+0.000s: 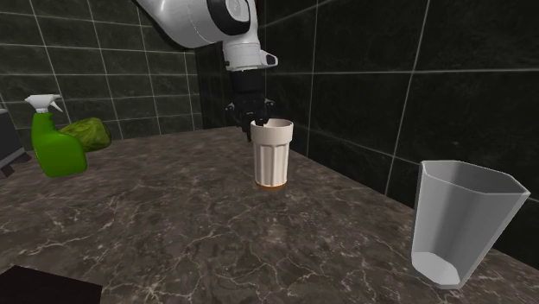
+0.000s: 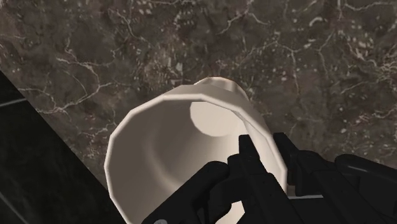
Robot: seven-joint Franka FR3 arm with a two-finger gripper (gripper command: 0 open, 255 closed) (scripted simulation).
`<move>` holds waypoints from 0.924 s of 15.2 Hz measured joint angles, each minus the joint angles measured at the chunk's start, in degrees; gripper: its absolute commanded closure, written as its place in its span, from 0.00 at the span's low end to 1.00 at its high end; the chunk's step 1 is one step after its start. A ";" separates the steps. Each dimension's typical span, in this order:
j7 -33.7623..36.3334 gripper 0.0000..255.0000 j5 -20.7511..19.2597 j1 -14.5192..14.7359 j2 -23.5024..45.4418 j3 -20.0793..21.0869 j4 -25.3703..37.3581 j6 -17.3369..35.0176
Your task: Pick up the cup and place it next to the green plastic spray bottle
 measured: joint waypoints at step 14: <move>-0.53 1.00 -0.26 0.24 -3.38 0.04 6.55 -9.89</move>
